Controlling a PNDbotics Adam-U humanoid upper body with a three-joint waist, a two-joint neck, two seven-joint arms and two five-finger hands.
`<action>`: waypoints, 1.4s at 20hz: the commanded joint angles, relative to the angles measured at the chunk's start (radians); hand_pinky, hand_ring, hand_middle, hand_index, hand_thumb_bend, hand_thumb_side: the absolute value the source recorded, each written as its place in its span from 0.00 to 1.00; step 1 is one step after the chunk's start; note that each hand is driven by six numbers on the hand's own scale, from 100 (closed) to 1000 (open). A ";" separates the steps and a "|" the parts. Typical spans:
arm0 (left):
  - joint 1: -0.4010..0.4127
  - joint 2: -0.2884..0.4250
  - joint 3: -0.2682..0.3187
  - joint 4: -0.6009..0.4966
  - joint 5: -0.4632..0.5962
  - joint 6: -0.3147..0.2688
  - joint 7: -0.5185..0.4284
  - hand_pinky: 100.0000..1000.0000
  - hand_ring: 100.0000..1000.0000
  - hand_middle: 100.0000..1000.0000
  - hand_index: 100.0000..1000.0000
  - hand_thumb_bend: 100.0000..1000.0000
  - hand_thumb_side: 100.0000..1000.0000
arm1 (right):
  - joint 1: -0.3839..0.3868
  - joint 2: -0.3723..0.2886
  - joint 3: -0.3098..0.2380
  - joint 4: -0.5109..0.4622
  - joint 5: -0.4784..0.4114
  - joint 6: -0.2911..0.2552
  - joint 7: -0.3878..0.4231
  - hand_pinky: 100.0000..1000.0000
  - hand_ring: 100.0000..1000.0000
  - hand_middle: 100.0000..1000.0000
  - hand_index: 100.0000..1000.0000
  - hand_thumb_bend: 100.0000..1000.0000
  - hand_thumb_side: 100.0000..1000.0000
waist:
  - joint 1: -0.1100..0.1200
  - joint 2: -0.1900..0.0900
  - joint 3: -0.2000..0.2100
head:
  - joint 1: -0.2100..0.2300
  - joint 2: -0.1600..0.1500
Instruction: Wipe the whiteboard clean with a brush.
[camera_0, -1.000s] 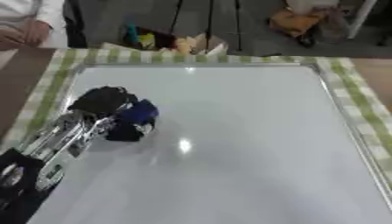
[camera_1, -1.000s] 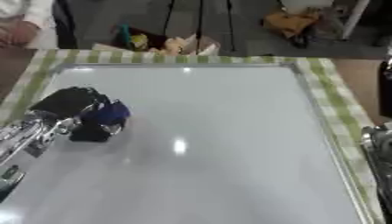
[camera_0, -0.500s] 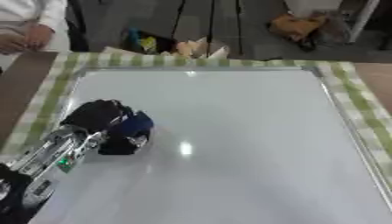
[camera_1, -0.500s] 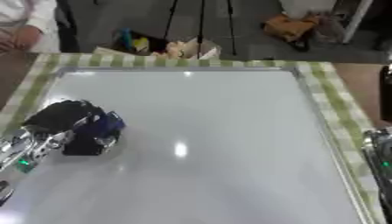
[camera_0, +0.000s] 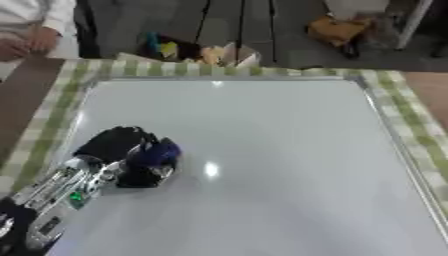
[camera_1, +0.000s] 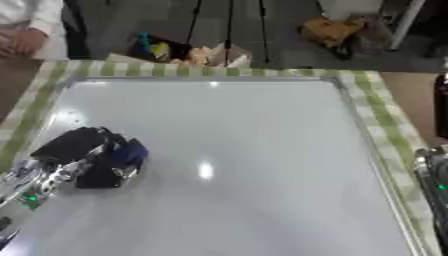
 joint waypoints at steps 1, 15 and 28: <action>-0.004 0.022 -0.008 0.007 0.002 -0.005 0.002 0.18 0.37 0.41 0.75 0.00 0.85 | -0.017 -0.023 -0.008 -0.013 -0.005 -0.002 0.001 0.79 0.82 0.75 0.80 0.00 0.95 | 0.002 -0.020 -0.001 | 0.003 0.025; 0.005 0.016 -0.013 0.017 -0.009 -0.063 -0.062 0.65 0.85 0.84 0.96 0.29 1.00 | -0.015 -0.023 -0.009 -0.013 -0.003 -0.001 -0.003 0.79 0.82 0.74 0.80 0.00 0.95 | 0.004 -0.020 -0.002 | 0.011 0.013; 0.004 0.031 0.054 -0.111 -0.108 -0.043 0.006 0.85 0.97 0.95 1.00 0.53 1.00 | -0.007 -0.026 -0.008 -0.013 -0.004 0.001 -0.005 0.79 0.82 0.74 0.80 0.00 0.95 | 0.005 -0.024 0.005 | 0.007 0.011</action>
